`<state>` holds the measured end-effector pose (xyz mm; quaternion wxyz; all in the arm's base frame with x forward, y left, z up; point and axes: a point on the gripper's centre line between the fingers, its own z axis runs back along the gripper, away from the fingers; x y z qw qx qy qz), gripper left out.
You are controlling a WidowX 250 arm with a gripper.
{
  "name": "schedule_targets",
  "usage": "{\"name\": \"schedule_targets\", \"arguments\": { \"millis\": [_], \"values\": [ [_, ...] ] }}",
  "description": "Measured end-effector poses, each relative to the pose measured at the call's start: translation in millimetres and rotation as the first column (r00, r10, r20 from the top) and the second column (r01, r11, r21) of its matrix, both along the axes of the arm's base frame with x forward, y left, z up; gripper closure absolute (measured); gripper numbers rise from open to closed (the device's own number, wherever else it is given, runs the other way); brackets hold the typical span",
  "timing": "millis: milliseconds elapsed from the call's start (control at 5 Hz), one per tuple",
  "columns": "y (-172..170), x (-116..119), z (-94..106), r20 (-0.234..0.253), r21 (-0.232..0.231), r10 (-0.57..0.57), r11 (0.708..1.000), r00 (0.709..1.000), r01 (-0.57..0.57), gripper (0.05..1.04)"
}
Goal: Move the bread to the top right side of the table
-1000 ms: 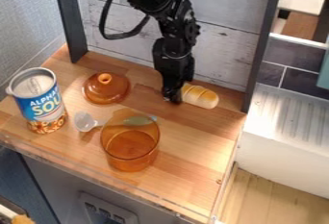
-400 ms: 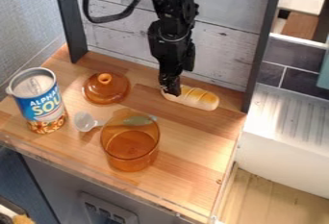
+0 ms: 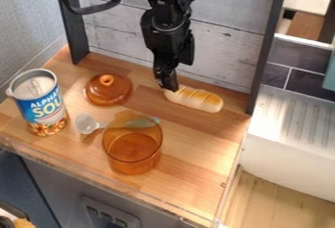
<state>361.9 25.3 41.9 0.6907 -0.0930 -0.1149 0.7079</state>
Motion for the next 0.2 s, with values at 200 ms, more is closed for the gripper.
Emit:
{"name": "schedule_targets", "arguments": {
  "millis": [200],
  "values": [
    [2.1, 0.0, 0.6, 0.001, 0.0, 0.003, 1.0, 1.0, -0.003, 0.084]
  ]
}}
